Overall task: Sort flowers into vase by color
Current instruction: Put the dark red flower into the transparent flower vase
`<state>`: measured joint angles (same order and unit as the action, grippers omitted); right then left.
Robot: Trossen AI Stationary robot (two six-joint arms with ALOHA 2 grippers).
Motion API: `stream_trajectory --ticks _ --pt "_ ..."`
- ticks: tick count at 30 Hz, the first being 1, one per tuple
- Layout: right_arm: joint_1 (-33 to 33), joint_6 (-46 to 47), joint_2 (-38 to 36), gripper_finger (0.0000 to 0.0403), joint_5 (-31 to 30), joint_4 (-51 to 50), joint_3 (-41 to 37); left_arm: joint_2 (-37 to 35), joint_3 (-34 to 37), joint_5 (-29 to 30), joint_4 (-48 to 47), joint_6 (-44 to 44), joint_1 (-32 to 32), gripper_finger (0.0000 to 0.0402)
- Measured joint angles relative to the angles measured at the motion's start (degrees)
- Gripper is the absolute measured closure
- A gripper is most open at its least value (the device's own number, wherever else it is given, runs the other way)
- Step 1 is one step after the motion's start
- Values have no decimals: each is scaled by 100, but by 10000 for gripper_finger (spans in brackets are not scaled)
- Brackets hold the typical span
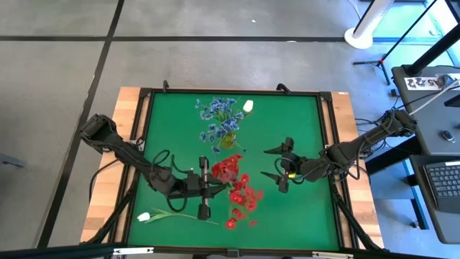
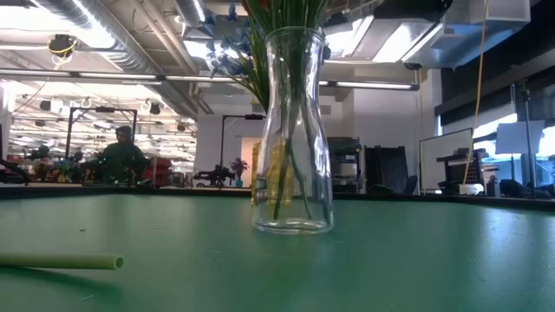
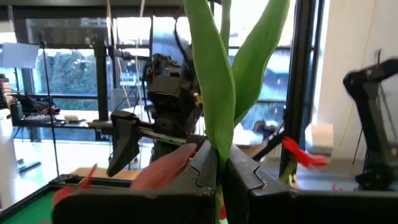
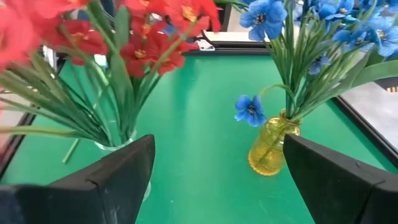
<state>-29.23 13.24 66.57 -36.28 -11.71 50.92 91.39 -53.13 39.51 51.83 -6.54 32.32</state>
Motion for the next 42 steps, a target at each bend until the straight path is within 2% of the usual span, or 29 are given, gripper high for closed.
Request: stream_trajectory --ticks 5,12,23,27,38,42 --pt "0 -16 0 49 32 128 0 -6 662 12 917 40 0 401" --pt "0 -63 -4 49 -6 245 0 5 972 3 811 381 -61 402" --pt "0 -171 -4 49 -17 506 0 4 977 81 277 650 -154 391" --pt "0 -173 -4 49 -17 530 0 4 977 495 69 993 -231 359" --pt "0 -175 -4 49 -17 527 0 4 552 438 -1005 1095 7 206" --pt "0 -175 -4 49 -17 525 0 -38 278 756 -1560 1101 184 160"
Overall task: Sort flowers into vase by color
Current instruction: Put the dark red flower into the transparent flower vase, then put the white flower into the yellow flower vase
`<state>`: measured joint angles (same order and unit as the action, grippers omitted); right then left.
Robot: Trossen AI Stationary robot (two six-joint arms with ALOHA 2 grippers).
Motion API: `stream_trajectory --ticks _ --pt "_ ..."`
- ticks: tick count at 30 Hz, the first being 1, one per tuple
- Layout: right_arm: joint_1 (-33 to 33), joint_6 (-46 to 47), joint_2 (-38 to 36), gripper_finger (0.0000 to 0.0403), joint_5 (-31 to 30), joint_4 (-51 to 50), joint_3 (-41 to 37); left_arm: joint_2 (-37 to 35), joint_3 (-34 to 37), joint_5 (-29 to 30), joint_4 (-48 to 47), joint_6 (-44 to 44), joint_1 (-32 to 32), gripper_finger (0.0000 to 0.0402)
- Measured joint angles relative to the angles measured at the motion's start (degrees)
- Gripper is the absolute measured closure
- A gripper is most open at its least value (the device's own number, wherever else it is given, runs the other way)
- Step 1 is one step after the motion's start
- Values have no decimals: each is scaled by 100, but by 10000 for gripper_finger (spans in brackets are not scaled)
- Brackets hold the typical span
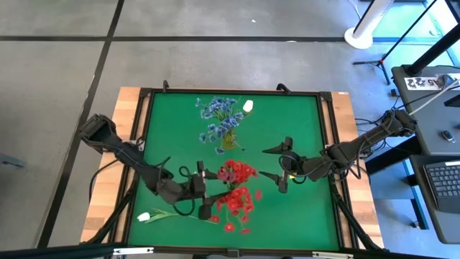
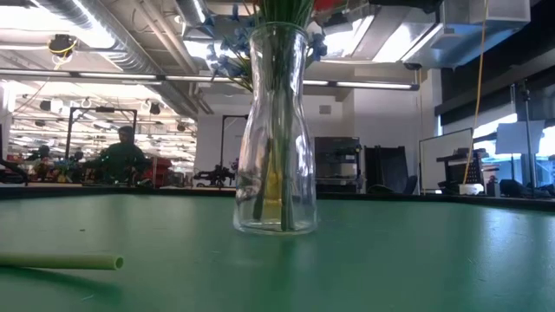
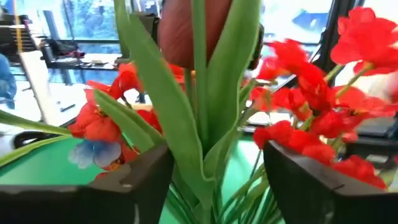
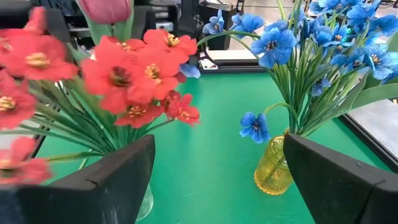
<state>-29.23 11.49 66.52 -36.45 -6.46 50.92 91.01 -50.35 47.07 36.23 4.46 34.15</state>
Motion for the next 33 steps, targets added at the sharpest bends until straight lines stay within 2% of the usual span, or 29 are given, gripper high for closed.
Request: stream_trajectory --ticks 4,10,17,24,30,33 --pt "0 -2 0 49 0 -2 0 -181 -425 244 -1492 573 133 138" --pt "0 -2 0 49 0 -6 0 -429 -1208 353 -3838 1673 348 135" --pt "0 -2 0 49 0 -6 0 -612 -1795 584 -5329 2260 620 135" --pt "0 -2 -2 49 0 -11 0 -830 -2199 582 -6845 3257 857 138" --pt "0 -2 -2 49 0 -54 2 -956 -2666 41 -8693 4779 1041 139" --pt "0 -2 -2 49 0 -54 2 -954 -2694 -550 -9277 5467 1066 139"
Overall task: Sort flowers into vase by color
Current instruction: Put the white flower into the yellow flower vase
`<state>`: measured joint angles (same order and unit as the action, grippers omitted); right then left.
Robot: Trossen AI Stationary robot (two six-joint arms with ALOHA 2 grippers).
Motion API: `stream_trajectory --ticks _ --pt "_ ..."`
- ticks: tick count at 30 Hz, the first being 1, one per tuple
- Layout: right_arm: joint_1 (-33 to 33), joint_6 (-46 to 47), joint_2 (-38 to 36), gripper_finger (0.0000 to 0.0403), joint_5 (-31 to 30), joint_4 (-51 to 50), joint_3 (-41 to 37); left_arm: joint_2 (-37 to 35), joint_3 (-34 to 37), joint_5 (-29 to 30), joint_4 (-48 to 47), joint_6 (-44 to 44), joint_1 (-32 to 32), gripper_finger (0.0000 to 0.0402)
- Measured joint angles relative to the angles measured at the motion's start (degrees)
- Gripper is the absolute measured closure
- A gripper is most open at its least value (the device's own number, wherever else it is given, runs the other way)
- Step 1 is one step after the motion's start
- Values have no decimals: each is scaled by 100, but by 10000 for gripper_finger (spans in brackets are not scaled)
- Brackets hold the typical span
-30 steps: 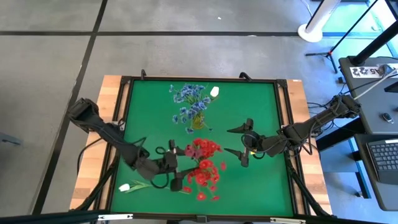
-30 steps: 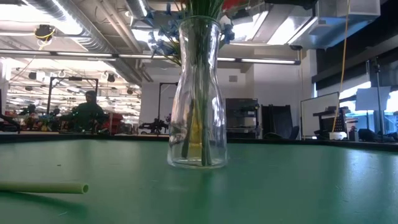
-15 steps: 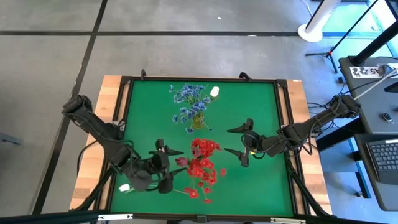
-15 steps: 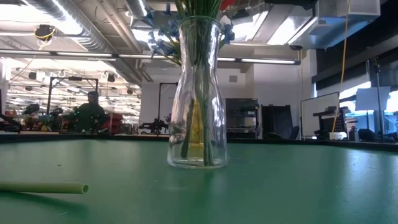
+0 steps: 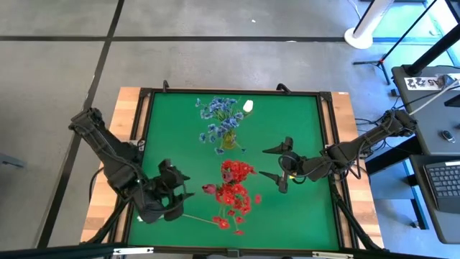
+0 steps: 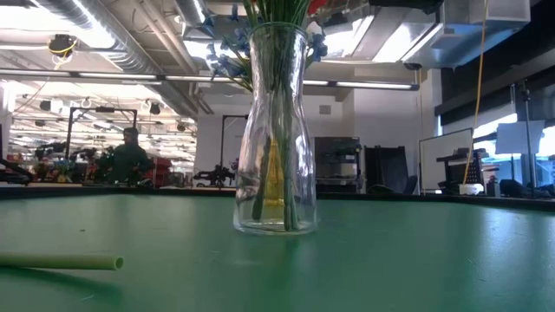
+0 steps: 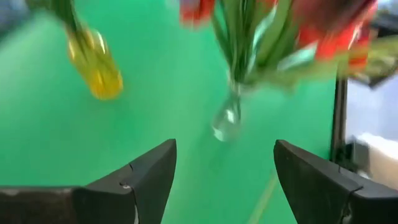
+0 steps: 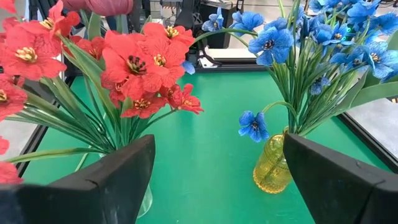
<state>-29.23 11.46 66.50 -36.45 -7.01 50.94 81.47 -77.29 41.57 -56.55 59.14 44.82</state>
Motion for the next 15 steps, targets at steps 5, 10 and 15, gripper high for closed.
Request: stream_trajectory --ticks 5,10,15 --pt "0 0 0 49 0 2 0 67 440 -1440 -43 857 -27 139" --pt "0 0 0 49 0 9 0 225 1162 -2793 21 1659 67 139" --pt "1 11 0 49 0 13 0 471 1562 -3347 337 1851 311 139"
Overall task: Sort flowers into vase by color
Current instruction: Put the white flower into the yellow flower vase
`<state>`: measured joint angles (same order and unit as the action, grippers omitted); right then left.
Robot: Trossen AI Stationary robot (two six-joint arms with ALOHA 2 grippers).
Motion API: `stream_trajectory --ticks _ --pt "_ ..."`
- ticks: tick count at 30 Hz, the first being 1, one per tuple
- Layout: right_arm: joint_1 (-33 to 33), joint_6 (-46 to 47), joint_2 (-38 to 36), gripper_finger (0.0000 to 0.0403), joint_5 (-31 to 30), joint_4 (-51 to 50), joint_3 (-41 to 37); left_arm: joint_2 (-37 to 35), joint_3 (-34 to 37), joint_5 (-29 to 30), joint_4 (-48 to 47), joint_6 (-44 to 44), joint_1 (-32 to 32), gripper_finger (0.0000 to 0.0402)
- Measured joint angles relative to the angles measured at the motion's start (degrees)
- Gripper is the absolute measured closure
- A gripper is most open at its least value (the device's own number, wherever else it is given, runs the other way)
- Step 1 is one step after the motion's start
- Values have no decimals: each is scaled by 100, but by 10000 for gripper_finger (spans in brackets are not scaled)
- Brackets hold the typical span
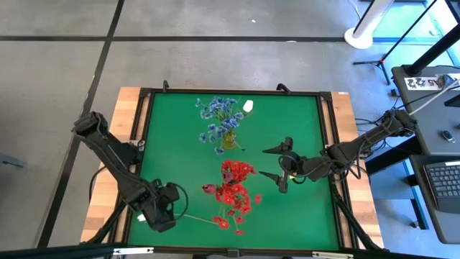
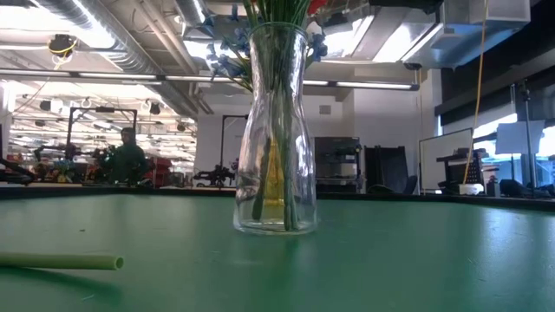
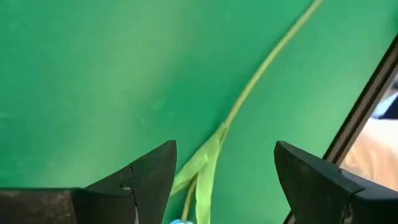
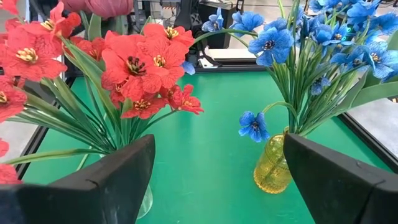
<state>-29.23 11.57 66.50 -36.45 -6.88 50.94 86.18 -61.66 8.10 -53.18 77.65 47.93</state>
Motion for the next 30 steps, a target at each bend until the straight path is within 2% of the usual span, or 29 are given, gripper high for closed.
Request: stream_trajectory --ticks 10,16,30 --pt "0 46 0 49 0 -1 0 979 74 66 139 -548 201 139" --pt "0 51 0 49 0 -2 0 1548 74 -300 149 -796 112 139" --pt "-1 61 0 49 2 -4 0 1732 -52 -574 364 -921 110 139"
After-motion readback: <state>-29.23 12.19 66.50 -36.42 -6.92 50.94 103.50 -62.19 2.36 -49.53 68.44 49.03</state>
